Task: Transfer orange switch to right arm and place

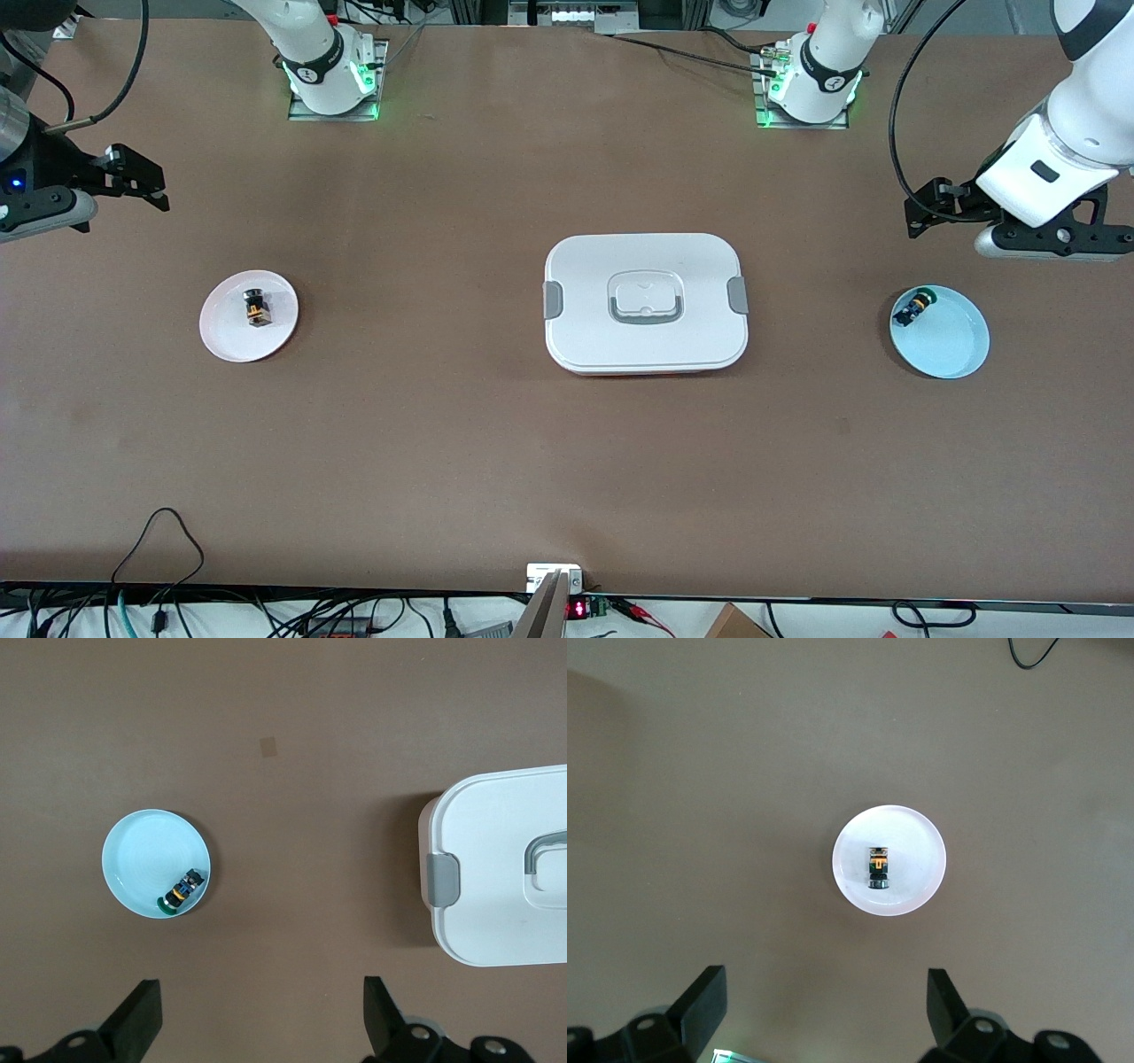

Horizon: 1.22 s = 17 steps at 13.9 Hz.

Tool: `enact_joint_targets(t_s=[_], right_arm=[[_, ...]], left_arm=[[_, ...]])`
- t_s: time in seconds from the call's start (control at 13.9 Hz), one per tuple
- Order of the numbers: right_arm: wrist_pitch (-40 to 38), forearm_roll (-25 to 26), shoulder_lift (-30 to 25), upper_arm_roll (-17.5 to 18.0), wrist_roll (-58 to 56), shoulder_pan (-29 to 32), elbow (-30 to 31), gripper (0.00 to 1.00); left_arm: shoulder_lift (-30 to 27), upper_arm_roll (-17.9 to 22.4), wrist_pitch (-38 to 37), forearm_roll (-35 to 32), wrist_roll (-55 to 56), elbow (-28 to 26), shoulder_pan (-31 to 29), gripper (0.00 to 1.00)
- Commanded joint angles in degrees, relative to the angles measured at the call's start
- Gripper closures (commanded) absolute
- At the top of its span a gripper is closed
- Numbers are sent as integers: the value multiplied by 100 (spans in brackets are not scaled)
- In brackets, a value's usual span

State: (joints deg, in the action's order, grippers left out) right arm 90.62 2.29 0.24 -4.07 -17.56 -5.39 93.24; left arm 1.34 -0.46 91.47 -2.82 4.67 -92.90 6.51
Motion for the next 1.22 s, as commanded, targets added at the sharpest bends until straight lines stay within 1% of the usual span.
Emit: enact_joint_targets(t_s=[0.0, 0.22, 0.5, 1.15], right_arm=[[26, 79, 265, 12, 121, -14, -96, 0], [70, -132, 336, 12, 130, -32, -96, 0], [105, -132, 336, 12, 498, -67, -96, 0], [114, -141, 380, 3, 411, -85, -96, 0]], left_arm=[[76, 2, -121, 97, -133, 185, -1, 0], [76, 2, -121, 97, -133, 185, -1, 0], [76, 2, -121, 106, -133, 185, -9, 0], [85, 11, -130, 115, -133, 185, -62, 0]])
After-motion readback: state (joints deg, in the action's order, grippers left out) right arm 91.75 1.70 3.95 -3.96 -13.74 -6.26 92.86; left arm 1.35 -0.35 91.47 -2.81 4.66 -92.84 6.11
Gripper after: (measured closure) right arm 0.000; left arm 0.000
